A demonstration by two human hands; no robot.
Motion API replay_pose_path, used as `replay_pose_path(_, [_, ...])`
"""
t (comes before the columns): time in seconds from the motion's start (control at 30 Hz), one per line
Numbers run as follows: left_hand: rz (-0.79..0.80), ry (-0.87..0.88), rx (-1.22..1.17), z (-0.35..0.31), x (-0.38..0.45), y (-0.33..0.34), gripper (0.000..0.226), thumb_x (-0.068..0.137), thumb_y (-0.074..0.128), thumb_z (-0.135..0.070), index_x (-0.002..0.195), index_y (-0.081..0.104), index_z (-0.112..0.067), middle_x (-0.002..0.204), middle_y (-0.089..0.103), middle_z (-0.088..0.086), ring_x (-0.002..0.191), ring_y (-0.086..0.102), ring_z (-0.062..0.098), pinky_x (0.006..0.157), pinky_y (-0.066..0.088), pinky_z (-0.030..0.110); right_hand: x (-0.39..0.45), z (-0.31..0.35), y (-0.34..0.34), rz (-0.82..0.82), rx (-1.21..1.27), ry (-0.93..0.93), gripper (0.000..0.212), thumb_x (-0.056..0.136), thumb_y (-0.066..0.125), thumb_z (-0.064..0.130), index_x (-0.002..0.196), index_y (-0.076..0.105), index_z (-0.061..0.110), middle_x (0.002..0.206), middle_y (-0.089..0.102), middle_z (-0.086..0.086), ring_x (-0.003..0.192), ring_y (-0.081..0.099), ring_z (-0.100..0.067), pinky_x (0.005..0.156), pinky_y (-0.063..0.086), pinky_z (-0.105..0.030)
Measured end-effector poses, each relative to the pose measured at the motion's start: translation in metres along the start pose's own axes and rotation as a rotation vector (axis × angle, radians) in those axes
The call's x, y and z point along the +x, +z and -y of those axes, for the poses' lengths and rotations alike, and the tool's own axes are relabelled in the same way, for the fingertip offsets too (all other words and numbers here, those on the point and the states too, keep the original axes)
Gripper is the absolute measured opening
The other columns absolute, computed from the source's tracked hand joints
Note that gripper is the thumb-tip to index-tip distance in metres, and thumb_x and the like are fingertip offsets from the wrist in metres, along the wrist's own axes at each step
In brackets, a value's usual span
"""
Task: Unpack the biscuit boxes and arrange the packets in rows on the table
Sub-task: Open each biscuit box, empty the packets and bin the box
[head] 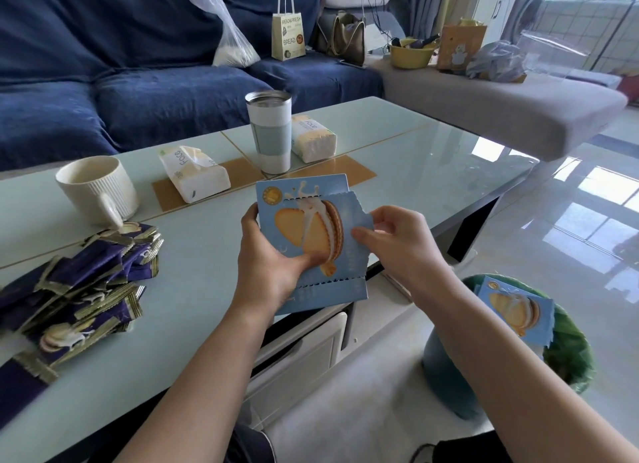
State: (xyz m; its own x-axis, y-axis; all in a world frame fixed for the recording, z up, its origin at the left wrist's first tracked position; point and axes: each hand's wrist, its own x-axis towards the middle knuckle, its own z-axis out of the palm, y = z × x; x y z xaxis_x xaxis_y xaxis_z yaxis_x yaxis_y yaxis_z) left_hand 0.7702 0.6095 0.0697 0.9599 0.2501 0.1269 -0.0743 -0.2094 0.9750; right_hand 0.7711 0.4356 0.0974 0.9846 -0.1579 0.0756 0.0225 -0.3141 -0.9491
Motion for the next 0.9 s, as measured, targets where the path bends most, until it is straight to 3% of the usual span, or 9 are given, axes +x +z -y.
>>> replay_pose_path(0.07, [-0.004, -0.021, -0.005, -0.002, -0.001, -0.001, 0.112, 0.044, 0.098, -0.027, 0.138, 0.037, -0.029, 0.108, 0.063, -0.01, 0.099, 0.064, 0.009, 0.088, 0.056, 0.041, 0.001, 0.002, -0.002, -0.024, -0.018, -0.023, 0.008, 0.082, 0.07, 0.017, 0.077, 0.066, 0.022, 0.086, 0.07, 0.005, 0.076, 0.064, -0.006, 0.068, 0.051, -0.028])
replay_pose_path(0.13, [-0.008, -0.045, -0.01, -0.005, -0.002, -0.002, 0.111, 0.042, 0.097, -0.03, 0.137, 0.038, -0.032, 0.102, 0.065, -0.01, 0.09, 0.066, 0.006, 0.082, 0.058, 0.038, 0.002, 0.002, -0.004, -0.018, 0.037, 0.011, 0.004, 0.083, 0.069, 0.017, 0.082, 0.067, 0.02, 0.09, 0.072, -0.002, 0.085, 0.069, -0.018, 0.077, 0.057, -0.04])
replay_pose_path(0.2, [0.001, -0.071, -0.038, -0.008, -0.004, -0.003, 0.111, 0.044, 0.096, -0.03, 0.138, 0.038, -0.031, 0.098, 0.066, -0.008, 0.083, 0.068, 0.004, 0.077, 0.059, 0.034, 0.001, 0.003, -0.007, 0.01, 0.142, 0.057, 0.003, 0.085, 0.068, 0.015, 0.086, 0.069, 0.017, 0.089, 0.074, -0.006, 0.086, 0.071, -0.024, 0.076, 0.06, -0.043])
replay_pose_path(0.33, [0.047, -0.166, -0.174, -0.014, -0.006, -0.008, 0.126, 0.049, 0.093, -0.027, 0.149, 0.017, -0.035, 0.105, 0.062, 0.003, 0.091, 0.07, 0.017, 0.084, 0.057, 0.043, 0.002, 0.004, -0.013, 0.003, 0.287, 0.135, 0.005, 0.088, 0.066, 0.011, 0.09, 0.07, 0.012, 0.083, 0.075, -0.006, 0.076, 0.071, -0.021, 0.065, 0.06, -0.037])
replay_pose_path(0.43, [0.211, -0.252, -0.268, -0.017, -0.008, -0.012, 0.125, 0.042, 0.088, -0.032, 0.146, 0.018, -0.036, 0.105, 0.07, 0.006, 0.089, 0.073, 0.023, 0.082, 0.058, 0.047, 0.003, 0.004, -0.016, -0.011, 0.358, 0.172, 0.005, 0.088, 0.066, 0.008, 0.086, 0.07, 0.01, 0.072, 0.074, -0.003, 0.066, 0.07, -0.02, 0.056, 0.055, -0.031])
replay_pose_path(0.53, [0.278, -0.207, -0.23, -0.015, -0.011, -0.011, 0.116, 0.058, 0.089, -0.017, 0.144, 0.016, -0.042, 0.106, 0.069, 0.003, 0.087, 0.073, 0.015, 0.075, 0.059, 0.035, 0.003, 0.006, -0.015, -0.026, 0.372, 0.163, 0.008, 0.087, 0.065, 0.008, 0.083, 0.07, 0.013, 0.069, 0.073, -0.002, 0.066, 0.069, -0.02, 0.054, 0.056, -0.031])
replay_pose_path(0.63, [0.245, -0.164, -0.218, -0.013, -0.009, -0.012, 0.114, 0.067, 0.087, -0.012, 0.14, 0.01, -0.053, 0.103, 0.065, 0.001, 0.083, 0.072, 0.01, 0.073, 0.057, 0.031, 0.003, 0.005, -0.012, -0.075, 0.303, 0.166, 0.011, 0.084, 0.067, 0.013, 0.075, 0.071, 0.015, 0.071, 0.071, -0.002, 0.073, 0.068, -0.021, 0.066, 0.061, -0.04])
replay_pose_path(0.73, [0.234, -0.141, -0.174, -0.014, -0.007, -0.015, 0.099, 0.065, 0.088, -0.017, 0.13, 0.022, -0.051, 0.102, 0.064, 0.004, 0.078, 0.071, 0.008, 0.068, 0.056, 0.028, 0.006, 0.006, -0.011, -0.125, 0.176, 0.132, 0.009, 0.081, 0.069, 0.019, 0.073, 0.071, 0.017, 0.078, 0.072, -0.004, 0.084, 0.069, -0.029, 0.079, 0.059, -0.046])
replay_pose_path(0.9, [0.217, -0.116, -0.097, -0.013, -0.003, -0.015, 0.09, 0.059, 0.091, -0.028, 0.12, 0.03, -0.053, 0.094, 0.065, 0.0, 0.078, 0.069, 0.01, 0.066, 0.053, 0.031, 0.013, 0.022, -0.012, -0.137, 0.18, 0.055, 0.006, 0.079, 0.074, 0.018, 0.074, 0.071, 0.018, 0.065, 0.07, 0.002, 0.065, 0.067, -0.018, 0.059, 0.059, -0.033])
